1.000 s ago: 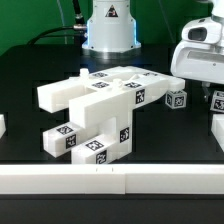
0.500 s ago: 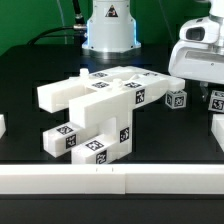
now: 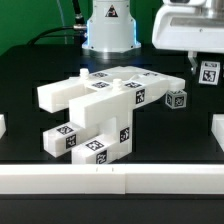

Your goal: Assemble chair

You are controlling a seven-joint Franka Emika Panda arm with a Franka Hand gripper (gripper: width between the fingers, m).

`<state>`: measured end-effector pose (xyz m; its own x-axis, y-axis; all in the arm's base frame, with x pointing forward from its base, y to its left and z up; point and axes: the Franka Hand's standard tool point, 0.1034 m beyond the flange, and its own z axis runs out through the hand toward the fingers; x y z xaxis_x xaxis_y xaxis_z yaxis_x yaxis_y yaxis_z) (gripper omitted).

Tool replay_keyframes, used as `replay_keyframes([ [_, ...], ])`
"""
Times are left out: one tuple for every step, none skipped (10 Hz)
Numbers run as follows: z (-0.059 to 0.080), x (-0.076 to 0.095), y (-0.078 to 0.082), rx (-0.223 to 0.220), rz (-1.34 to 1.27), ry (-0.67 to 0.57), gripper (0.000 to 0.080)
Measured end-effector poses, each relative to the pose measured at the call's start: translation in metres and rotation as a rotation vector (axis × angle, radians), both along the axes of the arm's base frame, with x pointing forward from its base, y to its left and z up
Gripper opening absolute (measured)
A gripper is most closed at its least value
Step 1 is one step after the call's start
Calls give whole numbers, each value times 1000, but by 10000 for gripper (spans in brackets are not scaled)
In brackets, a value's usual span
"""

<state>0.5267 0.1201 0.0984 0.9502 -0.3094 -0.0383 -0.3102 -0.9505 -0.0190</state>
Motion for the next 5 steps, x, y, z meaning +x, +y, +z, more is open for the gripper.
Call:
replay_keyframes([
  [-5,-3,1,-5,-19,-3,271],
  [-6,-5,3,-5,-15,1,271],
  [-5,-3,1,-5,-18,-1,271],
  [-6,-3,1,-5,-18,-1,271],
  [-3,-1,-2,-2,17,1,271],
])
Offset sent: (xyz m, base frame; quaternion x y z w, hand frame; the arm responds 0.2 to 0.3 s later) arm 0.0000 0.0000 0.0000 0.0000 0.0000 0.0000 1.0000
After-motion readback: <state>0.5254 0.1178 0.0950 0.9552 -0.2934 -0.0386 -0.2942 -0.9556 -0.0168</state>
